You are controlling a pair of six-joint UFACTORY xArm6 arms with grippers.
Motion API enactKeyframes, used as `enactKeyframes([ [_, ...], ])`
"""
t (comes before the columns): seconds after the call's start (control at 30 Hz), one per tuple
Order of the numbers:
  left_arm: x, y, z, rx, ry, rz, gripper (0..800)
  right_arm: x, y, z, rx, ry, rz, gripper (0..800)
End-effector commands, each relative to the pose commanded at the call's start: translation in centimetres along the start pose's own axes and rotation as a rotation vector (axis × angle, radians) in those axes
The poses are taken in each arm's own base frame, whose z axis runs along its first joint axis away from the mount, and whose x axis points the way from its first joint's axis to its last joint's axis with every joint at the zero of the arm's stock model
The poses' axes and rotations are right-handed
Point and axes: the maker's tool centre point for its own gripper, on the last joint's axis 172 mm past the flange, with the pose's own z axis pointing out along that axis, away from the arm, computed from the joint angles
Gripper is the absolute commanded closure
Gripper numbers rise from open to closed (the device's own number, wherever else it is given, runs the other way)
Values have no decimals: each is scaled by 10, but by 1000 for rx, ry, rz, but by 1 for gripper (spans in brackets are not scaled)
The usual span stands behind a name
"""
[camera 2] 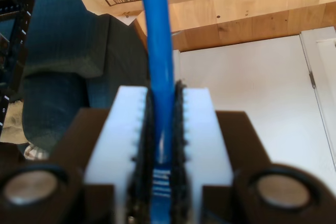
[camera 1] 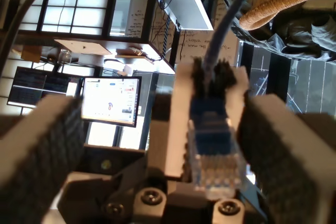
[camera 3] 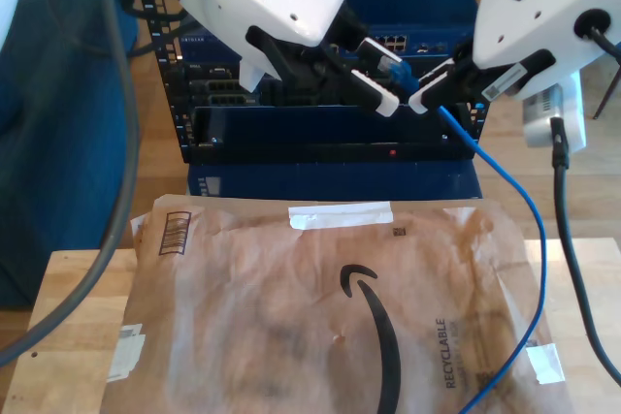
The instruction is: Grab the cable and plug it in
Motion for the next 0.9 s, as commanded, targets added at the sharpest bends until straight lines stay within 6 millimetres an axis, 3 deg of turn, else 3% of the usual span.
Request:
enactKeyframes([
  [0.13,2,1,-1,-2,-2,-3,505,1,0,1,-1,1,1,797],
  [0.73,-5,1,-5,-10,-33,11,510,0,2,3,-8,3,-3,797],
  [0.9,-4,1,-5,-11,-30,9,575,0,2,3,-8,3,-3,797],
])
